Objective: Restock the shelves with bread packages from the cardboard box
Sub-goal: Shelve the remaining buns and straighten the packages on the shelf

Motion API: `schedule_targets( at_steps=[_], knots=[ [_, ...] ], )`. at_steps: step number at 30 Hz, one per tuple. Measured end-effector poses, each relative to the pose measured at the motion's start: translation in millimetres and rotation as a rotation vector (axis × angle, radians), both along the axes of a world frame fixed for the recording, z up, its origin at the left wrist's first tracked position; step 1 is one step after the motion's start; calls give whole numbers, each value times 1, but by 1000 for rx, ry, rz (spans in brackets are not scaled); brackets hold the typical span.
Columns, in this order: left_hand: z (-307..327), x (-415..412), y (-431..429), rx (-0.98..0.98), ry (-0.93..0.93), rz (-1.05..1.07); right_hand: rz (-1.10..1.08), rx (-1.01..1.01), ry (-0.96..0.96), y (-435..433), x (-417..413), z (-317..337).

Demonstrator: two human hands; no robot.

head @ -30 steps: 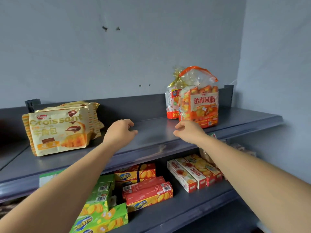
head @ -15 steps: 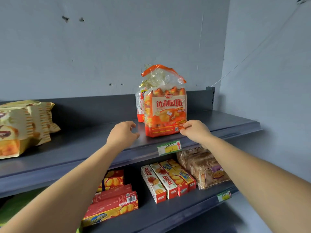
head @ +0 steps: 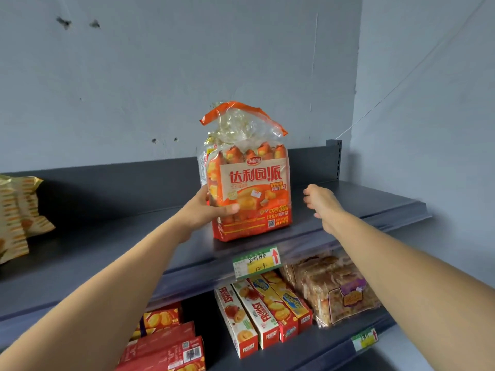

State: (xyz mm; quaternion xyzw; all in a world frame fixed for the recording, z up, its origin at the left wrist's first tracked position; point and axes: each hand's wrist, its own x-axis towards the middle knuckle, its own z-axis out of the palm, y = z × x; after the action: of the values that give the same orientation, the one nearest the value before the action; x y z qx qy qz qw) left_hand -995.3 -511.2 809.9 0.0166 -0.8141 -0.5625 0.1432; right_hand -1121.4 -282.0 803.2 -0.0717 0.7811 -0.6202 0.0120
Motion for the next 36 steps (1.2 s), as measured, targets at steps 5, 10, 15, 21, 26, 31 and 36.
schedule_targets(
  at_steps=[5,10,15,21,26,31,36],
  knots=[
    [0,-19,-10,-13,-17,-185,168,-215,-154,-13,-24,2],
    [-4,-23,-20,12,-57,-265,277,-317,-190,-35,-42,3],
    [-7,-23,-26,7,-122,-263,345,-341,-164,-47,-43,10],
    [-11,-21,-28,42,-148,-189,374,-327,-173,-49,-47,10],
    [-13,-15,-31,62,-128,-22,425,-377,-224,-53,-44,9],
    [-13,-10,-34,66,-131,30,432,-390,-238,-57,-43,10],
    [-13,-4,-37,73,-139,43,434,-408,-254,-64,-39,9]
  ],
)
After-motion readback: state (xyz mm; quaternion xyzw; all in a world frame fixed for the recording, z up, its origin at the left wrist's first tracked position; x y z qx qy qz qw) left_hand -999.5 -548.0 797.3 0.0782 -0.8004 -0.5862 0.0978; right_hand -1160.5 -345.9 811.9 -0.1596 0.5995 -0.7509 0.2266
